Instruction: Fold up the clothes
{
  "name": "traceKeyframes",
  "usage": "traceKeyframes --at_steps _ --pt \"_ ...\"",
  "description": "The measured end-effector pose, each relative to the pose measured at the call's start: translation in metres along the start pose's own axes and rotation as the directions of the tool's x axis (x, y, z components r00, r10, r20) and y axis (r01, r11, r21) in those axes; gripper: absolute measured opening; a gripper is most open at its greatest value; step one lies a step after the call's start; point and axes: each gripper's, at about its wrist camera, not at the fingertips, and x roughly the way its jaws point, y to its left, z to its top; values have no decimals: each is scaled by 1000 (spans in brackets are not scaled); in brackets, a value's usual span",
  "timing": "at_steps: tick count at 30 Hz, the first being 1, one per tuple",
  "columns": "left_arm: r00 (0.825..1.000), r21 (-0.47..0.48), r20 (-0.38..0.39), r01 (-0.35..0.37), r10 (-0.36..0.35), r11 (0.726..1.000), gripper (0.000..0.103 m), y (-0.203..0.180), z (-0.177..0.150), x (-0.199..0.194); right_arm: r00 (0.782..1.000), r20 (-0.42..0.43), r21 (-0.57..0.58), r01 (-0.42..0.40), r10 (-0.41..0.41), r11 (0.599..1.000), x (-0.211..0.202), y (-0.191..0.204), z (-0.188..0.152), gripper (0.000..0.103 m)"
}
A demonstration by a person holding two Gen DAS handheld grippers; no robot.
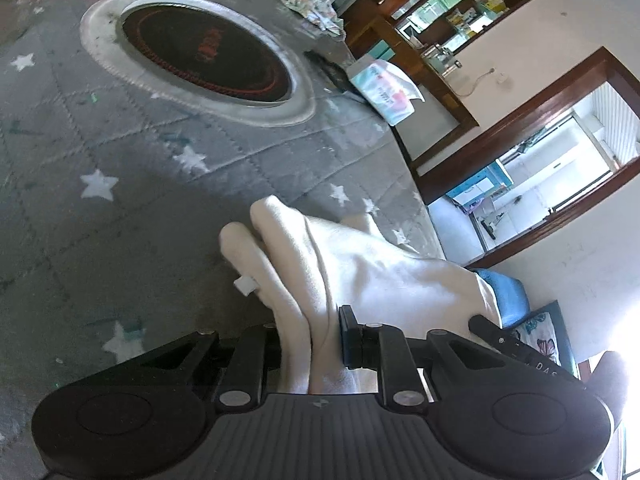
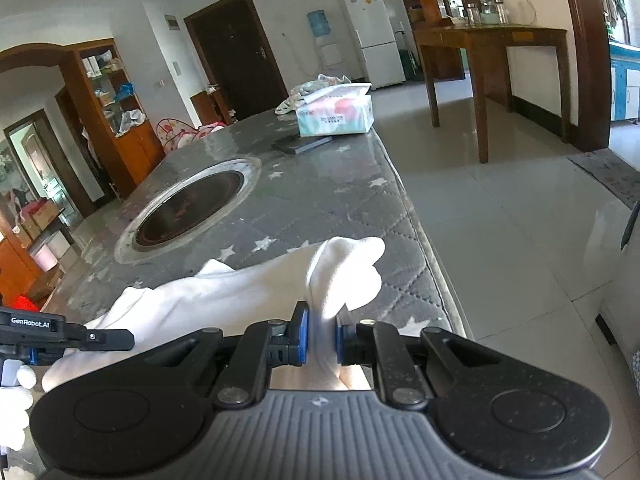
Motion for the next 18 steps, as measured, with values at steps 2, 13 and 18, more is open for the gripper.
traceKeyframes --at_steps 2,13,18 --pt "1000 -4 5 -2 2 1000 19 1 3 0 1000 0 -2 4 -4 1000 3 0 1 12" --pt "999 15 28 -36 36 999 36 5 6 -2 998 -22 -51 55 -56 997 19 3 4 22" --pt "994 69 63 -90 85 994 47 2 7 -12 995 11 -135 98 -97 986 8 14 2 33"
